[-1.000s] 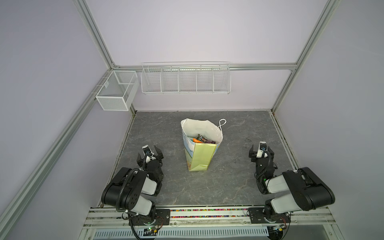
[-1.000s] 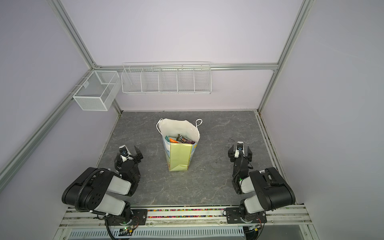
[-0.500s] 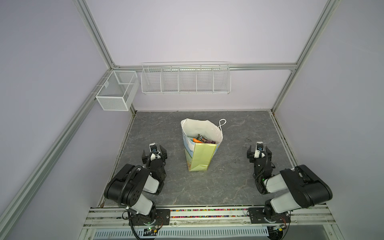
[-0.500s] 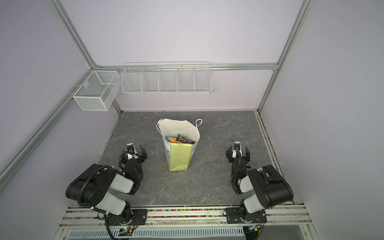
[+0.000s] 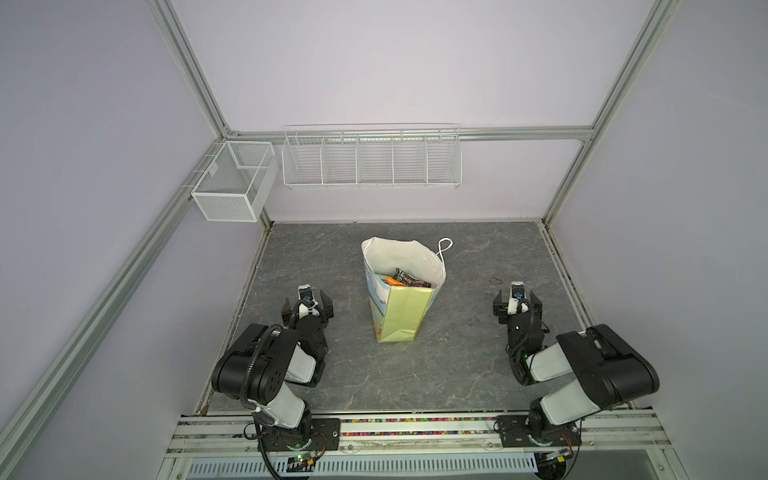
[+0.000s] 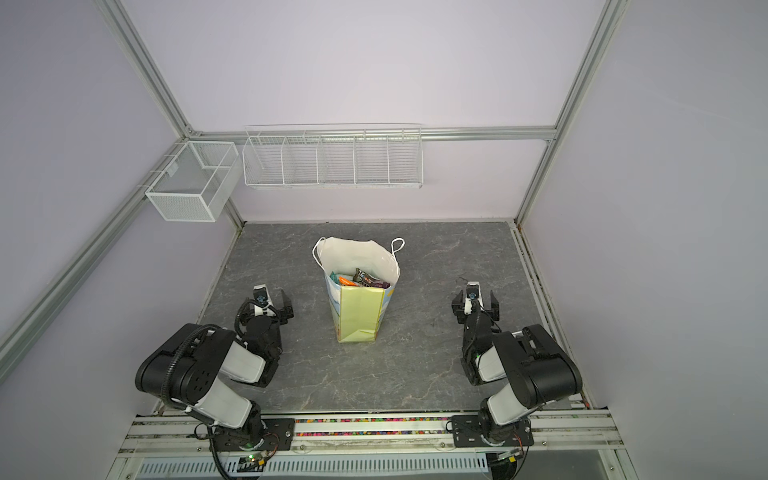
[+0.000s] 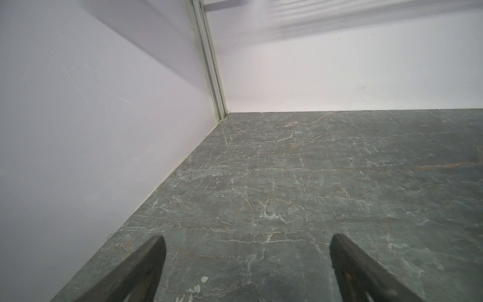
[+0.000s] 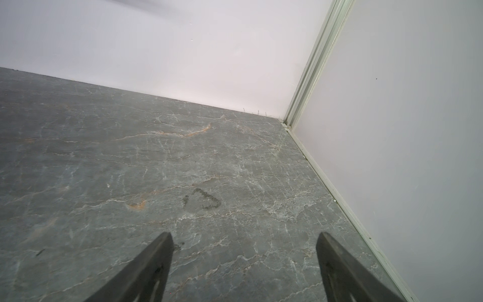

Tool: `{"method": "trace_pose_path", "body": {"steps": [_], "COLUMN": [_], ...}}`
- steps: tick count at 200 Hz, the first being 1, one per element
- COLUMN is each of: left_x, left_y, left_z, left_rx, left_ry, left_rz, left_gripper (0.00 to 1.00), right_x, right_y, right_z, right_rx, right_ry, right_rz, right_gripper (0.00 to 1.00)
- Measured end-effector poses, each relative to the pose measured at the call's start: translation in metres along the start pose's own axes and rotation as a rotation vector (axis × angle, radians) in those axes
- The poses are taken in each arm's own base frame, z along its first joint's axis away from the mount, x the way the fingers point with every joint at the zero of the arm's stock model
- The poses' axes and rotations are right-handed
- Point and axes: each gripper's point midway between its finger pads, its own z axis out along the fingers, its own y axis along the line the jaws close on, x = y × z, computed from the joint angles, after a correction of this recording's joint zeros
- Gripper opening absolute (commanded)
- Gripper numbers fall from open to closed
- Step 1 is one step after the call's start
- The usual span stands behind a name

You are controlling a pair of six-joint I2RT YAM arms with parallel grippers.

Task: Place the snacks into the paper bag
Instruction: Reset both arms

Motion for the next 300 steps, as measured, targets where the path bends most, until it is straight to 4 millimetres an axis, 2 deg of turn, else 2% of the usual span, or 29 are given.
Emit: {"method": "trace_pose_path", "body": {"steps": [54,95,134,154,173,199,229,270,300], "left_x": [-0.001,-0.002,-0.001,-0.003,-0.013,-0.02,-0.011,-0.001,0.002], "left_y": [-0.003,-0.002,-0.001,-0.001,0.0,0.001,0.004,0.013,0.013], "left_z": [0.003,0.008,0.01,0.018,0.029,0.041,0.047,0.053,0.053], "left_rx": [0.018,0.015,0.013,0.008,0.004,0.003,0.002,-0.026,-0.025], "left_ry": [-0.004,-0.006,0.003,0.016,0.013,0.028,0.079,0.139,0.15], "left_rz": [-0.009,-0.016,-0.021,-0.027,-0.047,-0.067,-0.075,-0.096,-0.103], "left_gripper": [0.99,0.99,0.99,0.99,0.99,0.99,0.99,0.99,0.99], "right_x": [0.012,0.007,0.001,0.01,0.017,0.021,0.021,0.019,0.02], "right_y": [-0.004,-0.004,-0.021,-0.02,-0.017,-0.016,-0.015,0.009,0.014], "right_z": [0.014,0.03,0.054,0.054,0.053,0.052,0.052,0.049,0.049], "right_rx": [-0.016,-0.007,0.018,0.009,-0.004,-0.008,-0.016,-0.16,-0.225], "right_ry": [0.039,0.065,0.124,0.163,0.193,0.207,0.209,0.199,0.201], "right_rz": [0.023,0.046,0.107,0.113,0.113,0.112,0.112,0.1,0.108], "right_gripper": [0.89,0.89,0.89,0.89,0.89,0.89,0.89,0.89,0.89]}}
